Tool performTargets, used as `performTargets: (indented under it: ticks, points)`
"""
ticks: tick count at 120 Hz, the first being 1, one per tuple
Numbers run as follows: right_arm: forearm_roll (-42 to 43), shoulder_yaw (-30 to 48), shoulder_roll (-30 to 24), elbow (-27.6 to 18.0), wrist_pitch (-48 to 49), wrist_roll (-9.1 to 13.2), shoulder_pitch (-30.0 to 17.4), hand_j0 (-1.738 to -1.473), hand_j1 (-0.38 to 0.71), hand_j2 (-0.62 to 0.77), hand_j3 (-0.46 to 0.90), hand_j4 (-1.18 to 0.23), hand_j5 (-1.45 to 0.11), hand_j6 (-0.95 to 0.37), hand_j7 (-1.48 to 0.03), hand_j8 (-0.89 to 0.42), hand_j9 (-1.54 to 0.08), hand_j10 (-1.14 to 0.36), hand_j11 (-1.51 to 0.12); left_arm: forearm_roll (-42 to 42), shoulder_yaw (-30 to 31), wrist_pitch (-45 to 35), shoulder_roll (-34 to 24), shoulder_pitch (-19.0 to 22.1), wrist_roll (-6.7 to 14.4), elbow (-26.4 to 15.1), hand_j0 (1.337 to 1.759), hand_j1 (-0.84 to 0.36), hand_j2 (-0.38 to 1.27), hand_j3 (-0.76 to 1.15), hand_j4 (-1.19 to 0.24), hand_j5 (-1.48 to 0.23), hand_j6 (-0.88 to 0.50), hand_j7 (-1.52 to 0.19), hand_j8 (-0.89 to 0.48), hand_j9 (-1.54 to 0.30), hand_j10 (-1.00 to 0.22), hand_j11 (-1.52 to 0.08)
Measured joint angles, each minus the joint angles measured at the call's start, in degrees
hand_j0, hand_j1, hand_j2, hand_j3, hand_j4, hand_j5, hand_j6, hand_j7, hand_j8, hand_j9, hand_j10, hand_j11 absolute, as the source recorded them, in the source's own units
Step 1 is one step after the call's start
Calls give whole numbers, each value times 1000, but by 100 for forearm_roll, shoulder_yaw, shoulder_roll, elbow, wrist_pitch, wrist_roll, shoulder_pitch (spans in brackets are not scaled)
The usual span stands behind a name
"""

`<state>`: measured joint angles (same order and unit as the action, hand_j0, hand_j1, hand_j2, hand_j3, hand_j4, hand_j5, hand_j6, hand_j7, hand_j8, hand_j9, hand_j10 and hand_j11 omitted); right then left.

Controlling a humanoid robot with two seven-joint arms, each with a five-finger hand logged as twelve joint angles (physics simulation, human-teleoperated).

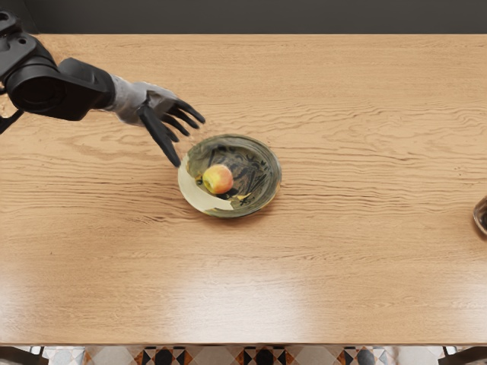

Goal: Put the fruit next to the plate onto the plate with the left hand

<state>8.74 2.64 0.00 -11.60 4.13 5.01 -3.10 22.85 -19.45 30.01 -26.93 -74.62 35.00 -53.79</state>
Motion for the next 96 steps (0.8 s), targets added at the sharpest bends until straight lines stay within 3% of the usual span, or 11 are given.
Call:
performTargets:
  ticks: [10, 18, 27, 59, 96]
  points:
    - [1, 0, 0, 0, 0, 0, -1, -1658, -327, -4, 0, -19, -24, -19, -24, -19, -24, -19, -24, -700, -445, 275, -426, 12, 0, 3, 1658, 179, 101, 0, -147, -224, -98, -215, -112, -214, -161, -215]
    - [1, 0, 0, 0, 0, 0, -1, -1658, -327, -4, 0, -19, -24, -19, -24, -19, -24, -19, -24, -1455, -662, 382, -1012, 403, 0, 6, 1658, 224, 73, 0, -107, -163, -72, -157, -82, -156, -117, -156]
    - [2, 0, 0, 0, 0, 0, -1, -1658, -327, -4, 0, -19, -24, -19, -24, -18, -24, -18, -24, -2067, -786, 444, -1174, 743, 0, 8, 1658, 263, 51, 0, -74, -113, -49, -109, -56, -108, -81, -109]
    - [2, 0, 0, 0, 0, 0, -1, -1658, -327, -4, 0, -19, -24, -19, -24, -19, -24, -19, -24, -2739, -897, 498, -2020, 1716, 0, 17, 1658, 325, 13, 0, -19, -31, -13, -29, -14, -29, -21, -29]
    - [-2, 0, 0, 0, 0, 0, -2, -1658, -327, -4, 0, -19, -24, -19, -24, -19, -24, -19, -24, -2890, -913, 503, -2388, 1758, 0, 38, 1658, 344, 2, 0, -3, -7, -2, -6, -2, -6, -4, -6]
